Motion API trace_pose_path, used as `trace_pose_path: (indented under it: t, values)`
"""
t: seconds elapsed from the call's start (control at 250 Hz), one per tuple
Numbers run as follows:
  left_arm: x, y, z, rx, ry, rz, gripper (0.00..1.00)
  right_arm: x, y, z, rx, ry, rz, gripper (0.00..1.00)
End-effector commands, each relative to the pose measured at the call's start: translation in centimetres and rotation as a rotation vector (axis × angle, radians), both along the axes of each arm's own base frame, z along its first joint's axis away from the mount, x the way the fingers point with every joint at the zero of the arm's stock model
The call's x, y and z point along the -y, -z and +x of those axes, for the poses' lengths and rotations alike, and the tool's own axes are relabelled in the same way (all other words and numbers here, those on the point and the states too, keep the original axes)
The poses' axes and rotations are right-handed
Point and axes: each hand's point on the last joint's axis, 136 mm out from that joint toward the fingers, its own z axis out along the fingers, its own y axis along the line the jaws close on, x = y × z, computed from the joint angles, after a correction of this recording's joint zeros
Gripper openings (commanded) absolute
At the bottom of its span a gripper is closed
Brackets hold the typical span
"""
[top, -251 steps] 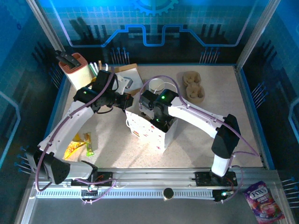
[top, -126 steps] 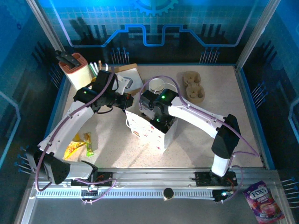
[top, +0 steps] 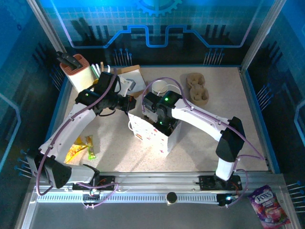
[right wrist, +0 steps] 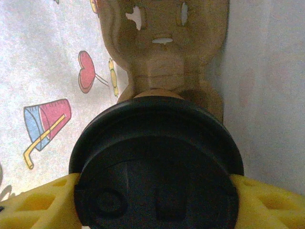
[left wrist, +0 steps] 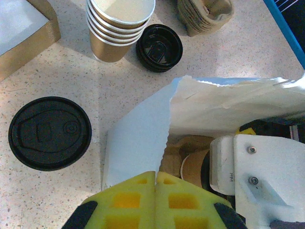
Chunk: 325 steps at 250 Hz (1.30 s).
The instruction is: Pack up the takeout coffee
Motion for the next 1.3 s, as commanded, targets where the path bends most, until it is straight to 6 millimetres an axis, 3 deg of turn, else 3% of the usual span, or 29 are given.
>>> trace_pose_path:
  t: [0.0,0.991,1.295]
  values:
    - [0.3,0.0,-0.4,0.006,0.025,-0.009,0.00,0.2,-0.1,0.0,-0.024,-0.001,-0.001,0.42]
    - [0.3,0.1,-0.4,0.004,0.026,-0.010,0.00,0.3,-0.1,0.1,-0.023,0.002,-0.007,0.41]
    - [0.4,0.1,-0.4,0.004,0.027,-0.009,0.00,0.6,-1.0,0.1,-0.005,0.001,-0.023,0.41]
